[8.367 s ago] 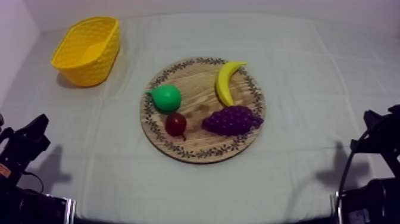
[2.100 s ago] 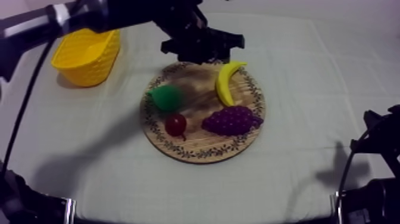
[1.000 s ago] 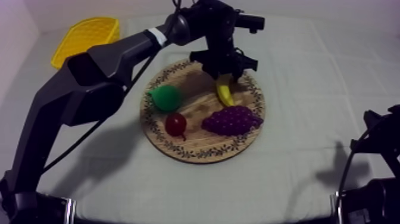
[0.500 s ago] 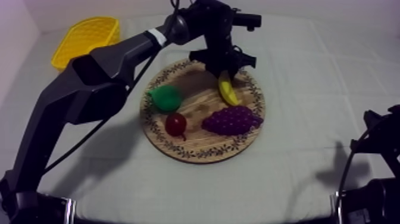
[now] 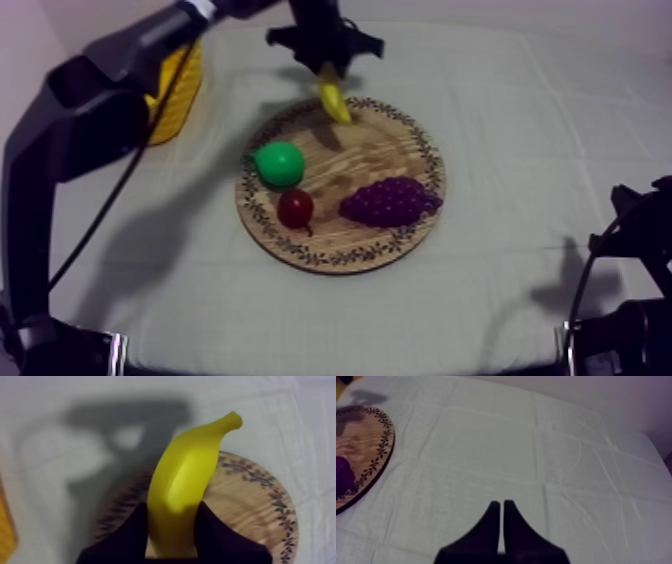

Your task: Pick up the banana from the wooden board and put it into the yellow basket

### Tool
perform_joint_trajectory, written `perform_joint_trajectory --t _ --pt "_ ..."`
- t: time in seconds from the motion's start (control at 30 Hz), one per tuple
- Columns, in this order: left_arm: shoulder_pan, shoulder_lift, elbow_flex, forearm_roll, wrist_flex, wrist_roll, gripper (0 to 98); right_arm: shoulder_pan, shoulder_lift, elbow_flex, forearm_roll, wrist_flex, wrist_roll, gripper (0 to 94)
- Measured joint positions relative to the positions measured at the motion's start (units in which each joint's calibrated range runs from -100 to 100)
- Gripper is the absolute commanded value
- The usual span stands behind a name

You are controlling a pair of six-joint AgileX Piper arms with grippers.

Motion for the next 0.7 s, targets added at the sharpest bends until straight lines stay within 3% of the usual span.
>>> perform_joint_trajectory --t 0.3,0.7 --pt "-8.9 -13.4 12.6 -3.87 0.0 -2.2 27.7 0.0 0.0 0.0 0.0 0.0 0.0 0.4" --pt "-20.0 -18.3 25.2 -6.07 -0.5 -3.0 28.0 0.0 0.0 0.0 0.0 0.0 0.0 0.4"
